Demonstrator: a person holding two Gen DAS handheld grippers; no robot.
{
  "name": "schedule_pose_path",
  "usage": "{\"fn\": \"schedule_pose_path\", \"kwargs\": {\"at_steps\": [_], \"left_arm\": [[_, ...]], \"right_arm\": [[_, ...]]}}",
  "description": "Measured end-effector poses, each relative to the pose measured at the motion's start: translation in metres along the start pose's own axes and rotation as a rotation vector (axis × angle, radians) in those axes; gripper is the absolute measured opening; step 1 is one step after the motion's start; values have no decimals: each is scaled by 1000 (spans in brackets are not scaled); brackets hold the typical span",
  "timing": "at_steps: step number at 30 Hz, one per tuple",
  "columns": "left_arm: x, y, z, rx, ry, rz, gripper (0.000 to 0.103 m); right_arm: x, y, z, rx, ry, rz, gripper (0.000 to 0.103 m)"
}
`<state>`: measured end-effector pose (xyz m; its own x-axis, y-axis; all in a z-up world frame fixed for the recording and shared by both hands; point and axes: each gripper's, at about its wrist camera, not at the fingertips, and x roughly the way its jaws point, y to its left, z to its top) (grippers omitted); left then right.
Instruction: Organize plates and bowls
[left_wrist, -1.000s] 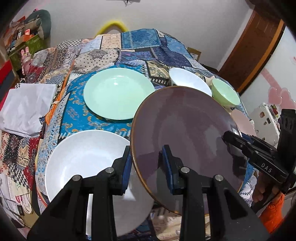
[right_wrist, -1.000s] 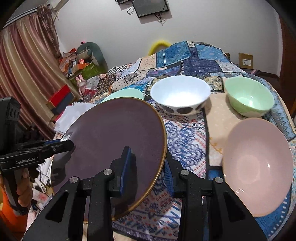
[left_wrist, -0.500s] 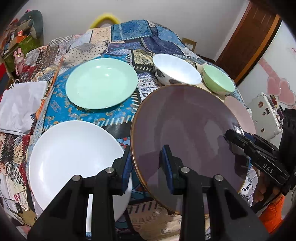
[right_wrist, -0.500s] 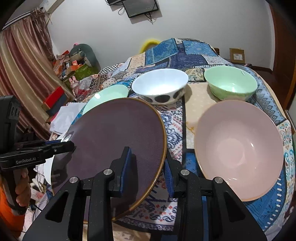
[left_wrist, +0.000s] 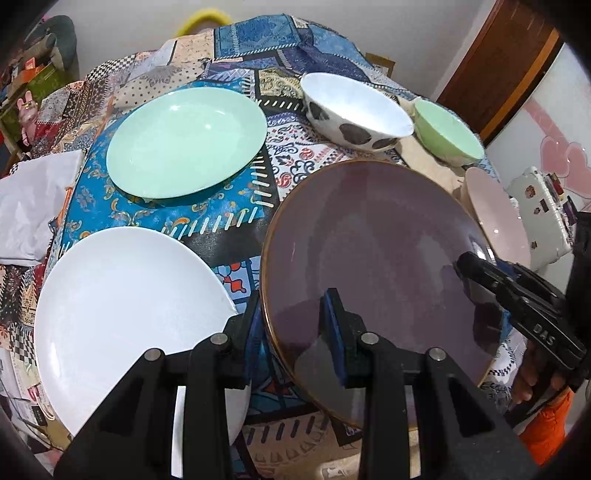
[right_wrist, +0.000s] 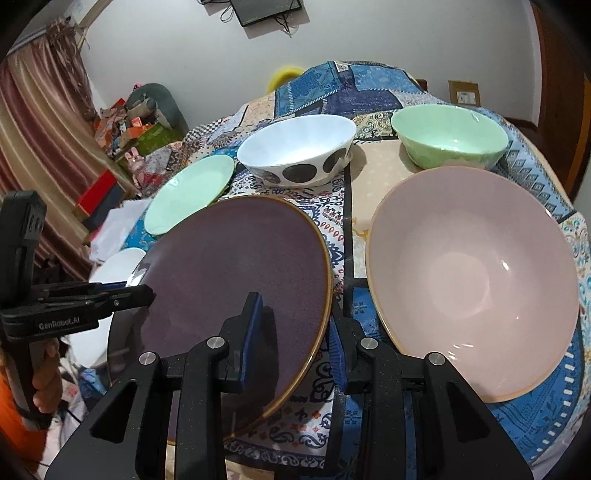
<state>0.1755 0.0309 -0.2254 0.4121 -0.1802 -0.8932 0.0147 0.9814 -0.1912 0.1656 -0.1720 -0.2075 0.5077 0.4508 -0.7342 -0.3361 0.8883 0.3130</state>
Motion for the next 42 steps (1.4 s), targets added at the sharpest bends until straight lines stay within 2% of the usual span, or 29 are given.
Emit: {"fn": "schedule_pose_path", "kwargs": {"at_steps": [12,16,23,27,30,35,42], "left_arm": [[20,10,1,-40,48,-33,32],[27,8,-2,-22,50,0,32],[25,15,0,-53,47,-27,32],[11,11,-1,-34,2,-16,32],[-2,7,-1,-23,-26,-38,32],[-26,-4,-2,11,-86,-6,32],[-68,2,-10,40,-155,41,32]], "right_arm": [[4,5,-3,-16,-22,-71,30],[8,7,-4,-30,-11,-104,30],[14,7,-5,-20,32,-120,31],[11,5,-6,-3,35,-133,33],[1,3,-3,16,9,-117,33],[-17,12,2,3,-36,-94,35],[-23,33,5,-26,-50,-42,38]]}}
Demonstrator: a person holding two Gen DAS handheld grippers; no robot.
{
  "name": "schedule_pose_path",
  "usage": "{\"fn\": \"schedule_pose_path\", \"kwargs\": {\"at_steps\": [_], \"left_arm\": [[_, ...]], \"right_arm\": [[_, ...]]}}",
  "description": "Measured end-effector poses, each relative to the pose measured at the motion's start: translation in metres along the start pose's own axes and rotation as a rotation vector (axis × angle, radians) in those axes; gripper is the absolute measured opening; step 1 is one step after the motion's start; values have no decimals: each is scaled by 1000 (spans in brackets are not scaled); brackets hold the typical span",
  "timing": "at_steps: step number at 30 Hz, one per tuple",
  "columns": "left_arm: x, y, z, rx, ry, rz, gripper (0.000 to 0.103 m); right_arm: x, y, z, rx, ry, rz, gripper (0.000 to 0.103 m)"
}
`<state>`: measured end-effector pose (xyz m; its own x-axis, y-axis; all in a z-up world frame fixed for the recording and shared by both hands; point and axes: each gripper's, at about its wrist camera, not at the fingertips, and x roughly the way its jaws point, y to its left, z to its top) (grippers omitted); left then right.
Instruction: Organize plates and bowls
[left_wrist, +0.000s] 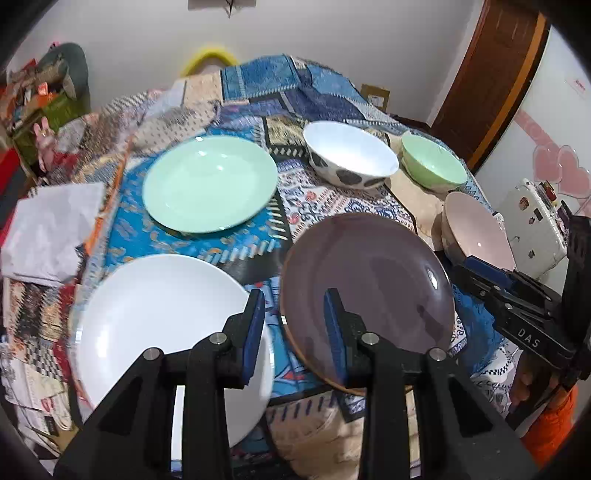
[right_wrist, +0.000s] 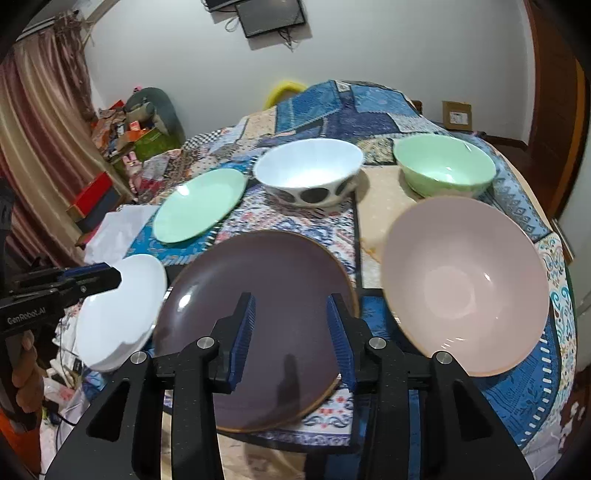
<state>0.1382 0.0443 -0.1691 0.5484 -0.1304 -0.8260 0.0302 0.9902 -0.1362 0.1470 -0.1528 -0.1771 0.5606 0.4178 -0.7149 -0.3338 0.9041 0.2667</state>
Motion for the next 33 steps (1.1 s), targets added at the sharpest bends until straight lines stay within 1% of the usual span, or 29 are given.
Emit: {"fn": "schedule_pose_path", "kwargs": {"at_steps": [5,9,15,18,19,25,29,33], "left_arm": [[-28,14,-4,-7,-37,42,33],[-45,30,-7,-25,-57,93,33],[-66,63,-21,-66,-66,181,36],[-71,77,-28,-83,-63,211,36],[-73,83,-32,-92,-60,219,36],[-70,114,-50,-148,-25,253,36],[-58,136,-63,-197,12,256,36],[-42,155,-75,-243,56,242,36]], "right_arm": [[-4,24,4,-43,-19,35,46],[-7,41,9,-83,-35,68,53],[-1,69,13,-134,-34,126,57],[9,85,13,-162,-13,160,57],[9,85,13,-162,-13,160,57],[34,107,14,-197,49,204,58],[53,116,17,-214,96,213,58],[71,126,18,-241,142,214,58]]}}
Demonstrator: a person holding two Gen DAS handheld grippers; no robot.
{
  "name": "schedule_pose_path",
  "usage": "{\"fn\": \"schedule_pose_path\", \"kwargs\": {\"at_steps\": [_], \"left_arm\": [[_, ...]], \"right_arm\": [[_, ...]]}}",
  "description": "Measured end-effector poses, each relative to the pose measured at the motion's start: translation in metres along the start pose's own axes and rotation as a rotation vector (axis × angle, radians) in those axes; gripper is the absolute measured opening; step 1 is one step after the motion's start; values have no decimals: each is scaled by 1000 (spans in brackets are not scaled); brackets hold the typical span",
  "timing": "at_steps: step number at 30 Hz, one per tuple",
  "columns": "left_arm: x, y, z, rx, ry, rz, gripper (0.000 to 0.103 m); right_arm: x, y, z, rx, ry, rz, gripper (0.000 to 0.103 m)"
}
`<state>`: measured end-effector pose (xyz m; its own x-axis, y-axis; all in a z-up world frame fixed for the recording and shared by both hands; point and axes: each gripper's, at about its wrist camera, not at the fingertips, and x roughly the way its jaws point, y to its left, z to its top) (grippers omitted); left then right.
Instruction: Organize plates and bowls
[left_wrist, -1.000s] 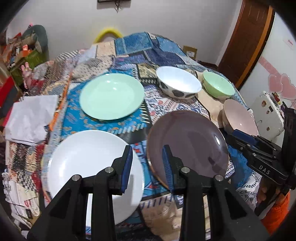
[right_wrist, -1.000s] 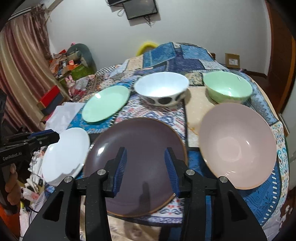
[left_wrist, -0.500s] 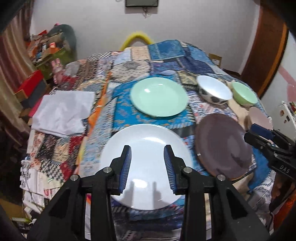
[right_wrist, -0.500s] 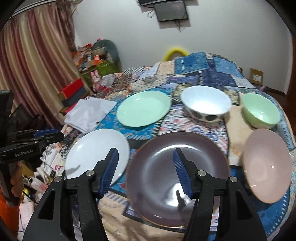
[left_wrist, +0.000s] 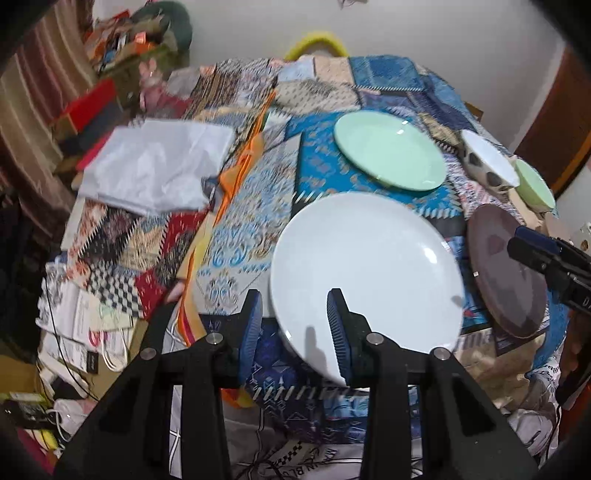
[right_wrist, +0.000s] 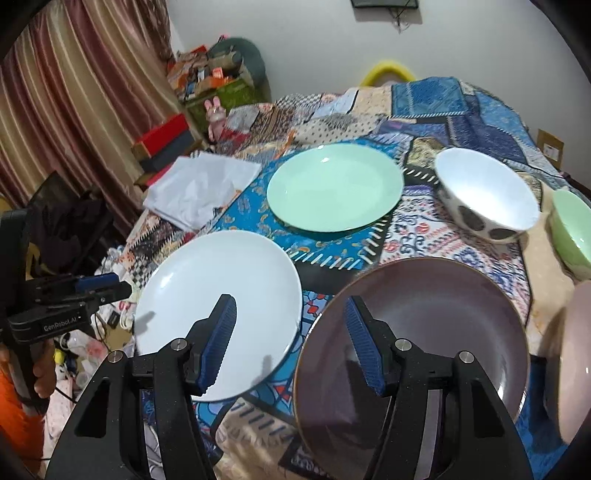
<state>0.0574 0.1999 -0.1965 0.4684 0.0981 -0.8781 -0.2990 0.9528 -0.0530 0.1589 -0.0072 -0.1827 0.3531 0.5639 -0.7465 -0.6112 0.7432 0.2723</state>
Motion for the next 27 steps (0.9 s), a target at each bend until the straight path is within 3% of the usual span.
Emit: {"fn": "schedule_pose_path", "kwargs": {"at_steps": [7,15,20,27], "left_arm": [[31,11,-8,-42,71,-53,36],[46,9,-15,-54,106,-115,36],[50,4,-17,-53,117,-151,34],[52,4,-18,-55,107,-174,34]], "right_arm": [[31,7,9,-65,81,8,56],[62,8,15,-134,185,0,32],[76,8,15,-149,244,7,26],[89,8,17,-158,290,16,26]]}}
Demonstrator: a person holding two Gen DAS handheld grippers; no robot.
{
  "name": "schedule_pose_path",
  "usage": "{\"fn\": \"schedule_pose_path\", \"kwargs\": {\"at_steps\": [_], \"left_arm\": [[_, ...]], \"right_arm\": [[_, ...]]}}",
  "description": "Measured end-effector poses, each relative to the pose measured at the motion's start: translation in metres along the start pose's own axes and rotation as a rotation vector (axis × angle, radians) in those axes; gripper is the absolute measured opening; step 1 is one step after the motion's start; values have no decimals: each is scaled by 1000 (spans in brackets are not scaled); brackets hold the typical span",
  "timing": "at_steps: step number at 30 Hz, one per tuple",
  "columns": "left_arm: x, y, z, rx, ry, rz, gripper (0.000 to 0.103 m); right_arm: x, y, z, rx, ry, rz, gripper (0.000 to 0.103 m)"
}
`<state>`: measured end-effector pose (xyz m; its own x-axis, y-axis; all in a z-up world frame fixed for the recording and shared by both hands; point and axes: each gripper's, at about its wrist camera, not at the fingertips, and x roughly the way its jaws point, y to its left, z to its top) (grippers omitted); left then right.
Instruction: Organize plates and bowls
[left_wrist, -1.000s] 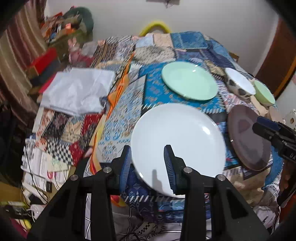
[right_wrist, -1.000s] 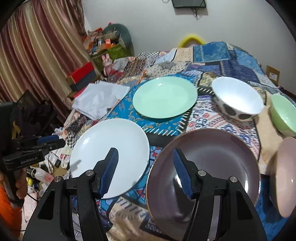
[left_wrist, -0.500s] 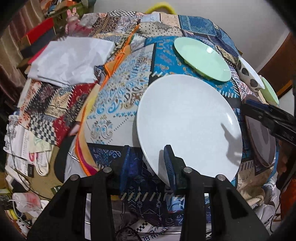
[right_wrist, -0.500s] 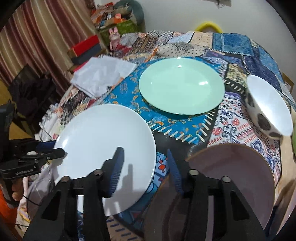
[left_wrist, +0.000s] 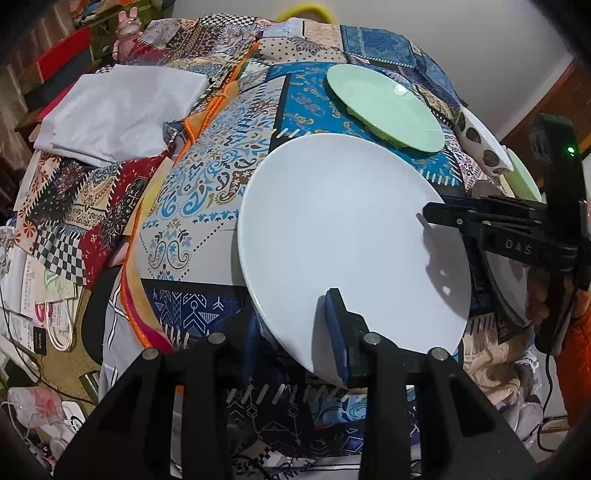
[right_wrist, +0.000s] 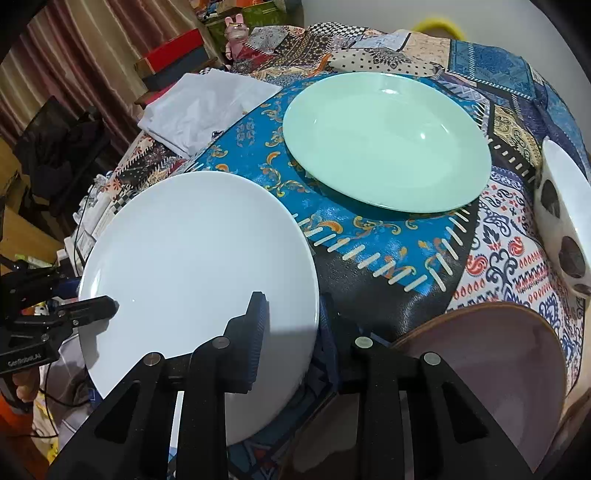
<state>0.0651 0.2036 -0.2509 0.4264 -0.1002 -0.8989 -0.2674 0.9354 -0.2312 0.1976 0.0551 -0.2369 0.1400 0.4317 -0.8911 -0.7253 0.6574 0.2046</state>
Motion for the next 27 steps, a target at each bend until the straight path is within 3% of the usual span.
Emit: {"fn": "schedule_pose_path", "kwargs": {"at_steps": [6,12,27], "left_arm": [[2,1,-1,-20,-2,-27,34],[2,-1,-2,-39,-13,-10,34],[-19,-2,7,-74,-60,15,34]], "right_arm": [[5,3,3,-3,0,-4,30],[1,0,1,29,-27,-13,24],[-22,0,-6,85,-90,22,22]]}}
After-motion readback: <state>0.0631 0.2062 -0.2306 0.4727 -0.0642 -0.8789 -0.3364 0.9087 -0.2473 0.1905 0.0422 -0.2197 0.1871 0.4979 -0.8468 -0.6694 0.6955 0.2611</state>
